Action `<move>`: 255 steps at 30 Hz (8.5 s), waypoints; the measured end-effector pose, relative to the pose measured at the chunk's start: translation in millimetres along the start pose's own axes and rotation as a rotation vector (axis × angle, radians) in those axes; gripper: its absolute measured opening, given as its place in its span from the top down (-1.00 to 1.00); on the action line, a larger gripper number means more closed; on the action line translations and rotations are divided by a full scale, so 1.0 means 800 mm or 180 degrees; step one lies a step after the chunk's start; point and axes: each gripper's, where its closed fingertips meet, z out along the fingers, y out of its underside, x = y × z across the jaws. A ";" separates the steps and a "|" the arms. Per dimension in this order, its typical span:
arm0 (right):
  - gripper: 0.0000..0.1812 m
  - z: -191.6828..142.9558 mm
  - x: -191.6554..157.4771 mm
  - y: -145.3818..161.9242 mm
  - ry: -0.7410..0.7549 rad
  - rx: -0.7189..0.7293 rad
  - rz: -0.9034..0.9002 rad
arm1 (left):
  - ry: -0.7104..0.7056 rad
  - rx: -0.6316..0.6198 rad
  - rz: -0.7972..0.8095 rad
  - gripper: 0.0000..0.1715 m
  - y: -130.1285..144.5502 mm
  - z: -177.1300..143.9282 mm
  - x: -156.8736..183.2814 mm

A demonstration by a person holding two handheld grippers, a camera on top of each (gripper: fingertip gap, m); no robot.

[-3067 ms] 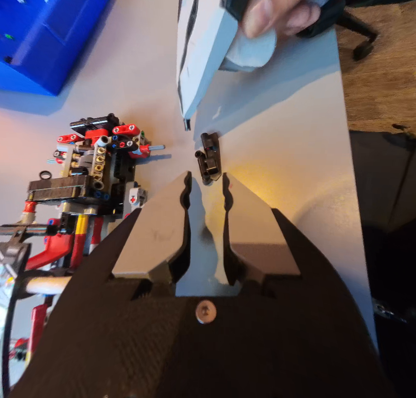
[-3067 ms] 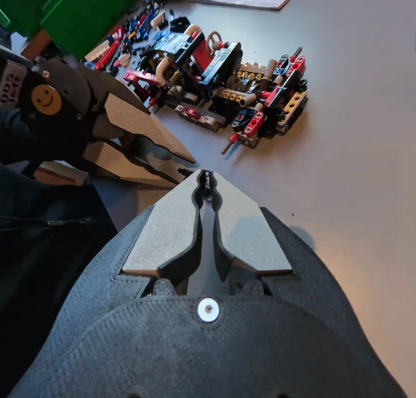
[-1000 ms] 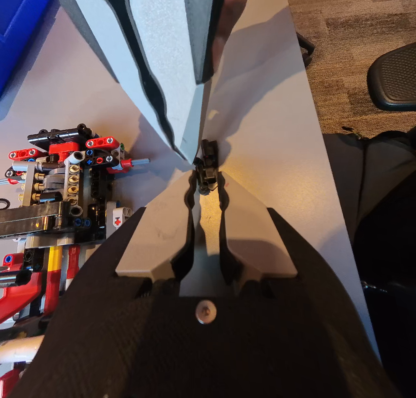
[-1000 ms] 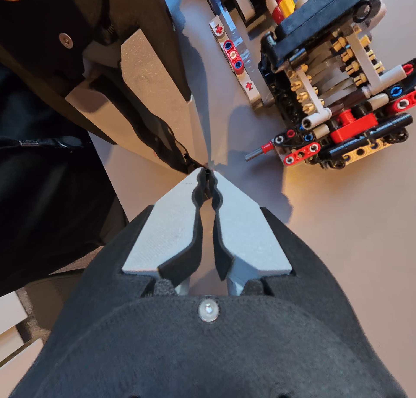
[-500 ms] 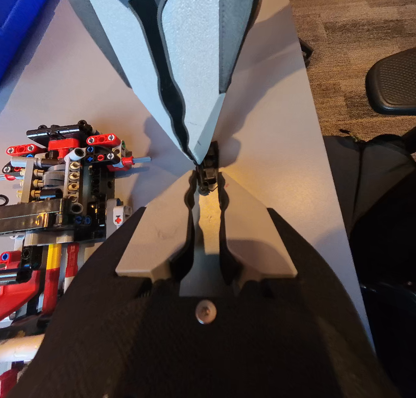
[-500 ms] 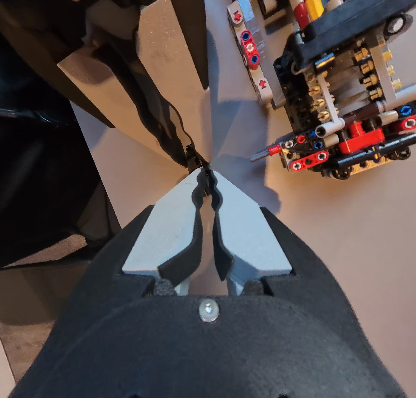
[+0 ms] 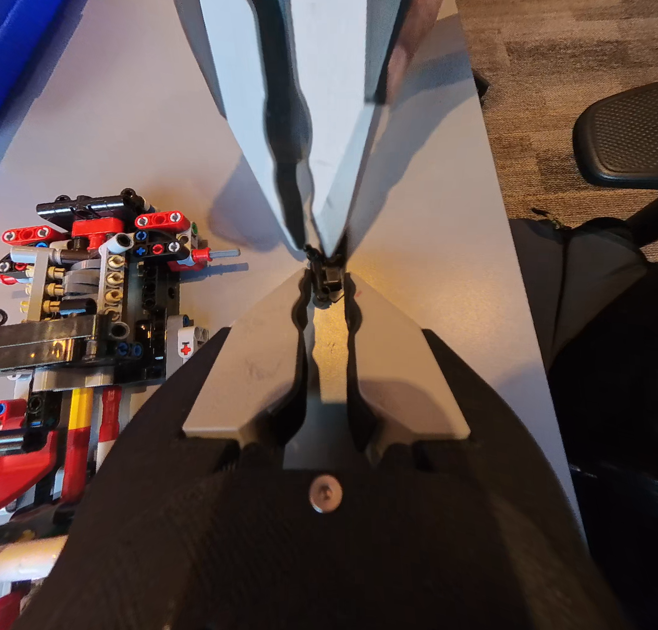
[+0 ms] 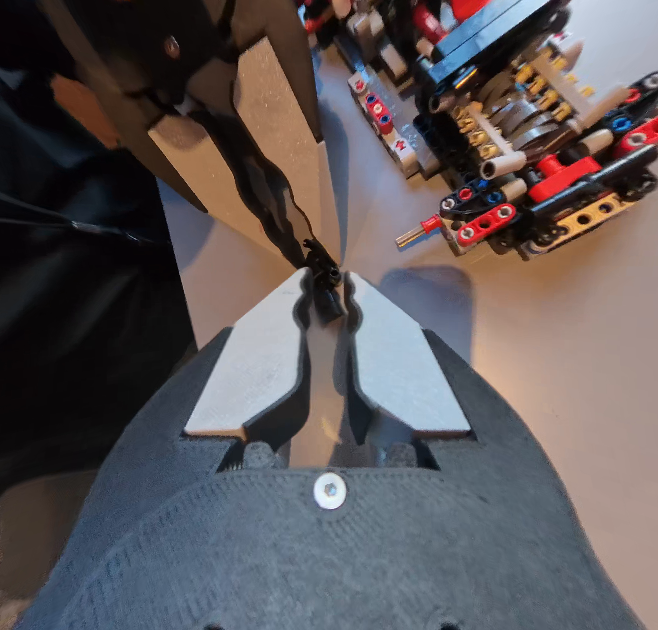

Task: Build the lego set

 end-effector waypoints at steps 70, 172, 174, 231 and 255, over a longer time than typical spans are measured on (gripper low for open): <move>0.96 -0.044 -0.025 -0.041 -0.0490 0.2349 0.1589 | -0.2261 0.0404 -0.1062 -0.12 0.175 -0.269 -0.028; 0.96 -0.083 -0.042 -0.076 -0.0644 0.3063 0.1150 | 0.0687 0.0448 -0.1142 -0.12 0.144 -0.219 -0.099; 0.96 -0.087 -0.035 -0.058 -0.0355 0.2843 0.1197 | 0.0770 0.0483 -0.1118 -0.09 0.140 -0.213 -0.083; 0.96 -0.186 0.035 0.118 0.0924 0.1890 0.1741 | 0.0860 0.0722 -0.0511 -0.31 -0.057 -0.012 0.127; 0.96 -0.160 0.094 0.095 0.0967 0.0167 0.1536 | 0.0650 0.0839 -0.1010 -0.12 0.013 -0.091 0.091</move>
